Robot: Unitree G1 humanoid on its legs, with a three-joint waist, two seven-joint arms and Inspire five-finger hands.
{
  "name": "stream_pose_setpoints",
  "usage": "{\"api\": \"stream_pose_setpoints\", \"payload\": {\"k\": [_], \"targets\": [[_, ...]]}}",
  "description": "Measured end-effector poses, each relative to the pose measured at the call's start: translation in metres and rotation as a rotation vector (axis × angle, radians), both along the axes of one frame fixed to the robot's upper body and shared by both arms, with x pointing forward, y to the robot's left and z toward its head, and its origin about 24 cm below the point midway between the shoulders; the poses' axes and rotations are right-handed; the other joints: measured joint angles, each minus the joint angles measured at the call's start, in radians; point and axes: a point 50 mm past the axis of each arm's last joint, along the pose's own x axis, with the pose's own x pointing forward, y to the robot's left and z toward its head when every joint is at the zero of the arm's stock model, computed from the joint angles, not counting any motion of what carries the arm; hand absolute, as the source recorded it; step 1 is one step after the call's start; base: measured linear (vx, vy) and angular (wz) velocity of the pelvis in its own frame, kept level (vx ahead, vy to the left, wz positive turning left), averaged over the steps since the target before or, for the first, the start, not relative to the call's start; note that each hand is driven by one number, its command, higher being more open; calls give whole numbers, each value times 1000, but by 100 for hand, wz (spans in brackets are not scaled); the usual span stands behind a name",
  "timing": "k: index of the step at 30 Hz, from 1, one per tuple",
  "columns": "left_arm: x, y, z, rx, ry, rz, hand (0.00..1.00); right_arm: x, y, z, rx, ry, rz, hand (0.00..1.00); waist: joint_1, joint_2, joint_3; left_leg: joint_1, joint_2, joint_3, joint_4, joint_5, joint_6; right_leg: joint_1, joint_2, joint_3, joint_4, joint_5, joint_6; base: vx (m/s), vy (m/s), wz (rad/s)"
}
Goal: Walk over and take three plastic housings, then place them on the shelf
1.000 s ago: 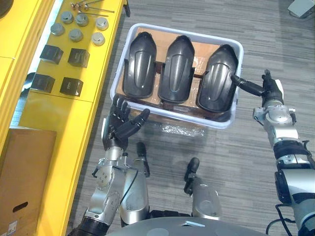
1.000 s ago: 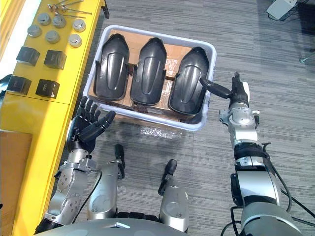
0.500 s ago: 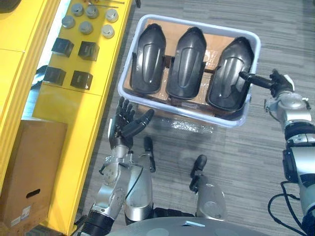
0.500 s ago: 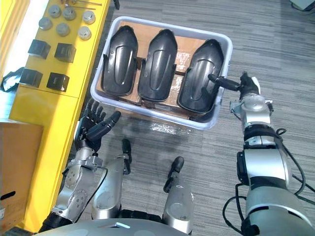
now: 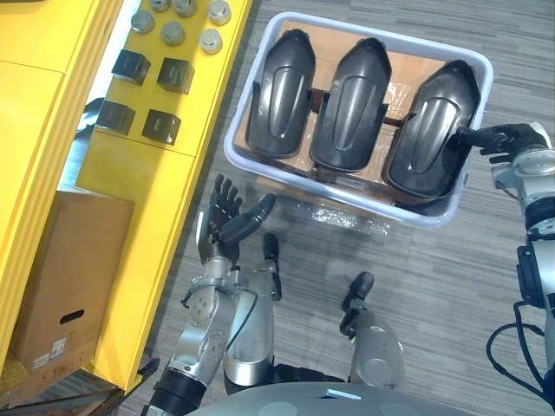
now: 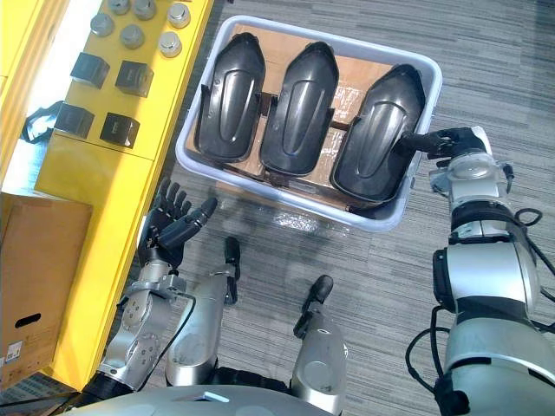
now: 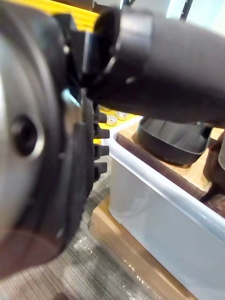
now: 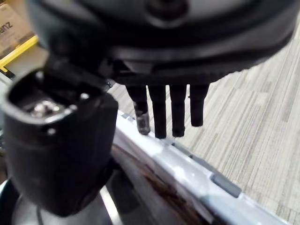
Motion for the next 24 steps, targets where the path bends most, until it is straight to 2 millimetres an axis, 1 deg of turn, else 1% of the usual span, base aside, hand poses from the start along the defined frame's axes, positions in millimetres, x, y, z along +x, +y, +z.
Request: {"api": "stream_pose_setpoints", "payload": {"k": [4, 7, 9, 11, 17, 21, 24], "targets": [[-1, -3, 0, -5, -3, -9, 100, -5, -5, -7, -35, 71, -39, 0, 1, 26, -5, 26, -5, 2, -40, 22, -1, 9, -1, -2, -1, 0, -1, 0, 0, 0], [-1, -4, 1, -6, -11, -8, 100, -6, -5, -9, -93, 102, -67, 0, -1, 27, -5, 29, -6, 3, -53, 31, -2, 7, -1, -3, -2, 0, -1, 0, 0, 0], [-2, -6, 0, -6, -6, -18, 100, -6, -7, -4, -121, 70, -113, 0, 1, 27, -5, 44, -10, 6, -69, 39, -2, 14, -3, -2, -3, 0, -1, 0, 0, 0], [-3, -7, -1, -6, -4, -20, 100, -8, -10, -2, -156, 78, -138, 0, 1, 27, -5, 54, -10, 8, -83, 44, -4, 13, -1, -1, -7, 0, -1, -3, 4, -3], [-3, -6, -2, -30, 6, -12, 100, -7, -9, 0, -191, 55, -122, 0, -14, 27, -5, 62, -9, 19, -114, 61, -5, 8, 1, 4, -12, 6, -4, 6, 4, -3], [-7, -5, -4, -31, 18, -8, 100, -3, -5, 5, -290, 31, -96, 0, -24, 27, -5, 65, -8, 24, -118, 61, -5, 11, 4, 8, -22, 13, -5, 6, 8, -3], [-10, -4, -7, -32, 27, -10, 100, -2, -3, 9, -330, -21, -93, 0, -28, 26, -5, 70, -7, 29, -125, 65, -5, 13, 5, 11, -28, 17, -5, 5, 12, -3]]}}
